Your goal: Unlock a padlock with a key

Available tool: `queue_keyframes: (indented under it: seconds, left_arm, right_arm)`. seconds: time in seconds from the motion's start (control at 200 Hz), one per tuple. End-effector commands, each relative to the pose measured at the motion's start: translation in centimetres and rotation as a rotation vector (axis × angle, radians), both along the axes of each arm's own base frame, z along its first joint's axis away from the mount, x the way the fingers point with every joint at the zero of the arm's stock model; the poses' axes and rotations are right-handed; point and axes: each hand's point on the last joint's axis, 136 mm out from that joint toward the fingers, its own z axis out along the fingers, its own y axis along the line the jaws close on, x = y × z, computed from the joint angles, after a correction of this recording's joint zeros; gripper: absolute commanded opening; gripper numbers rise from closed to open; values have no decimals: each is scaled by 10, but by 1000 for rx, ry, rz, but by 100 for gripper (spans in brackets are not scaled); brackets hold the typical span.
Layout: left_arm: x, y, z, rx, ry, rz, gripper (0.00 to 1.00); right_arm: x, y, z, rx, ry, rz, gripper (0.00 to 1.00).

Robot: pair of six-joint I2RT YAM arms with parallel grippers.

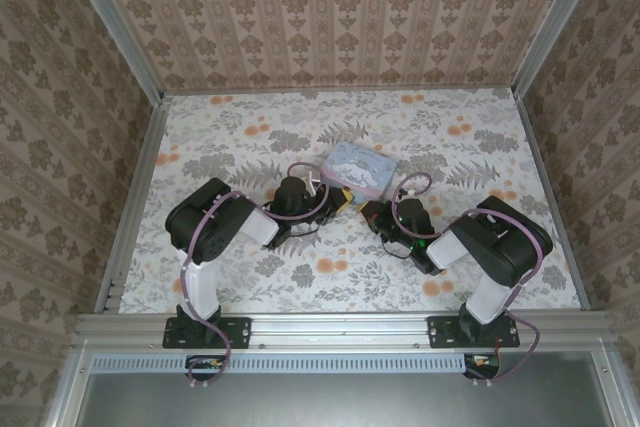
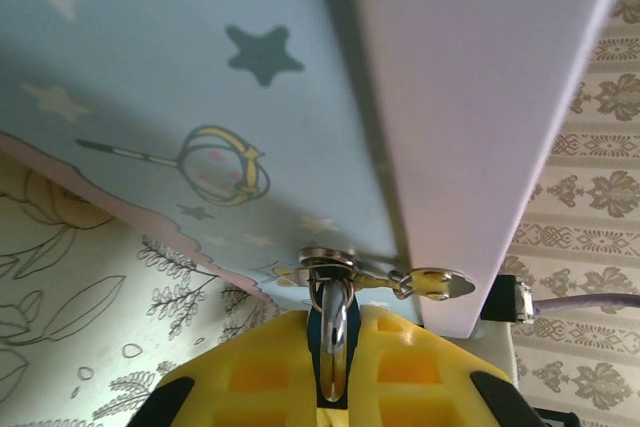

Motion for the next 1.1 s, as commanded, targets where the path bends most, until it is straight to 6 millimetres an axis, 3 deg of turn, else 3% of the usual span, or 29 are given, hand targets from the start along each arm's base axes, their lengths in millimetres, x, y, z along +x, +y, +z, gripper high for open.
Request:
queue_keyframes:
  seconds: [0.0,0.685,1.095]
  left_arm:
    - [3,1,5,-20,-42,9,0]
    - [3,-1,5,-17,-45,3,0]
    - [-3,-11,21,-71,-31,-16,0]
  right_arm:
    - [7,1,7,12,-23,-22,0]
    - [11,8,11,20,-31,-5,0]
    - [21,13,20,52,-95,-3,0]
